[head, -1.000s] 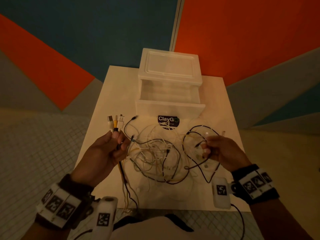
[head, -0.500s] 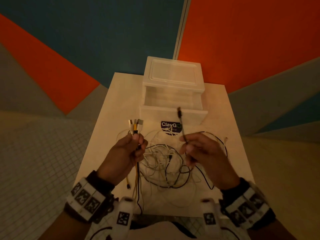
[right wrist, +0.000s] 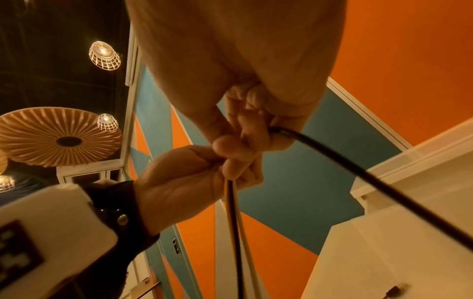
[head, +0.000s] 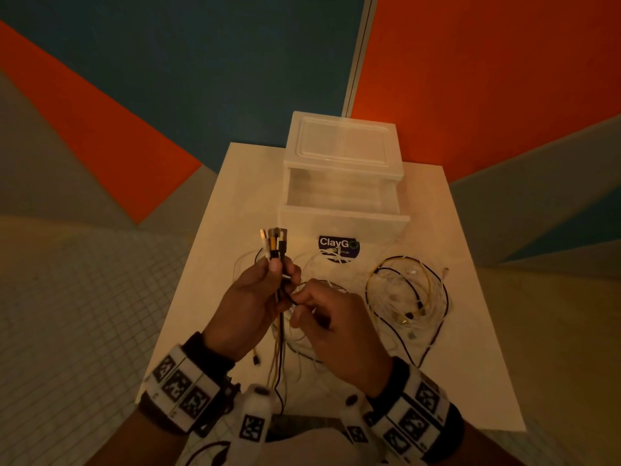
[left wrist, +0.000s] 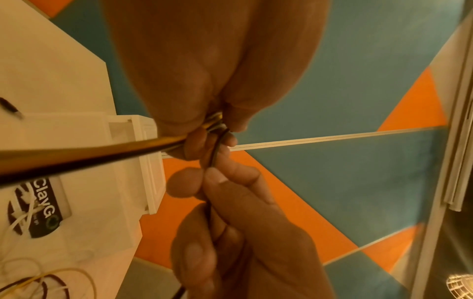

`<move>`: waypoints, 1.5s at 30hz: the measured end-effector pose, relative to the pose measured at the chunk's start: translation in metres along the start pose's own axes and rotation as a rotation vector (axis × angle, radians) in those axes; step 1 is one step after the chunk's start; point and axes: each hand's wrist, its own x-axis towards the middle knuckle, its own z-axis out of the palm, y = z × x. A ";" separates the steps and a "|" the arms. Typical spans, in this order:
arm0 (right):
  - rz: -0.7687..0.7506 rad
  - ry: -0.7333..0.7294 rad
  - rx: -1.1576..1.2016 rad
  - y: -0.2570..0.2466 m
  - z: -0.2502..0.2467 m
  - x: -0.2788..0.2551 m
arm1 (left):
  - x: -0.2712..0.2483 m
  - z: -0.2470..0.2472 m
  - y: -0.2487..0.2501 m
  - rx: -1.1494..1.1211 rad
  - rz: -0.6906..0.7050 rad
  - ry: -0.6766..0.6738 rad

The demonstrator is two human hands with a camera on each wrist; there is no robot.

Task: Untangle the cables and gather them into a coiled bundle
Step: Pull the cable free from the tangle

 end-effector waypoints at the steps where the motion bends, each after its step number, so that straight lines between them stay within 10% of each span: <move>1: -0.012 0.008 -0.015 0.000 -0.001 0.000 | 0.000 0.000 -0.001 0.008 0.002 -0.010; 13: 0.001 -0.060 0.023 0.018 -0.004 -0.005 | 0.002 0.003 0.003 -0.153 0.044 -0.029; 22: 0.336 -0.037 -0.292 0.167 -0.031 -0.022 | 0.004 -0.014 0.043 -0.165 0.101 -0.053; 27: 0.061 0.205 -0.206 0.091 -0.034 0.015 | 0.005 0.001 0.020 0.358 -0.011 -0.069; 33: -0.037 -0.003 -0.085 0.037 -0.003 0.005 | 0.014 0.008 0.016 -0.004 -0.047 -0.025; 45: 0.380 -0.126 -0.272 0.210 -0.031 -0.033 | 0.008 -0.032 0.062 -0.243 0.189 -0.028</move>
